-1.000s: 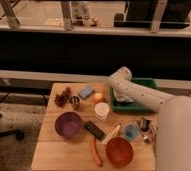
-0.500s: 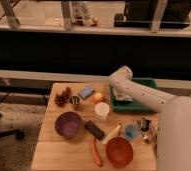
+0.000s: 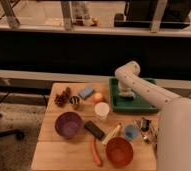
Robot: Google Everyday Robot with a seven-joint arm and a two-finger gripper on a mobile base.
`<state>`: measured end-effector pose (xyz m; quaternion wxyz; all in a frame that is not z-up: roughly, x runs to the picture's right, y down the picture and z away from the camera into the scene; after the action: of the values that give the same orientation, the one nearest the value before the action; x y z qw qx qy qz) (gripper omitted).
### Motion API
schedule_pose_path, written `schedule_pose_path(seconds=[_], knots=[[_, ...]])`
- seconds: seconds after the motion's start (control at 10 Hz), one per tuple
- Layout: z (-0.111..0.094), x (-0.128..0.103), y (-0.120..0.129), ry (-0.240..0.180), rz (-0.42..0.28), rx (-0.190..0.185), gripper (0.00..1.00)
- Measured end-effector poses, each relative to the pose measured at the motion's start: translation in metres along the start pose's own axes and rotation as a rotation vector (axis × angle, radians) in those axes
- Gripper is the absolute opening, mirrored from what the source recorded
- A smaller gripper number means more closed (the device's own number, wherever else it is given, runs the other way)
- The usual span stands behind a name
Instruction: Wipe tray with towel
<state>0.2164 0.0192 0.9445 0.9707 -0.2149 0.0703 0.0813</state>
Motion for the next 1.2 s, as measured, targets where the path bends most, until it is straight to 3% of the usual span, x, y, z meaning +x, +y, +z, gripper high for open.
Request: schedule_pose_path(seconds=[0.4,0.7,1.2], knots=[[0.011,0.042,-0.013,0.024,0.047,-0.011,0.0],[0.012,0.074,-0.002,0.034,0.067,-0.037,0.0],[-0.007,0.061,0.053,-0.008,0.007,-0.08,0.0]])
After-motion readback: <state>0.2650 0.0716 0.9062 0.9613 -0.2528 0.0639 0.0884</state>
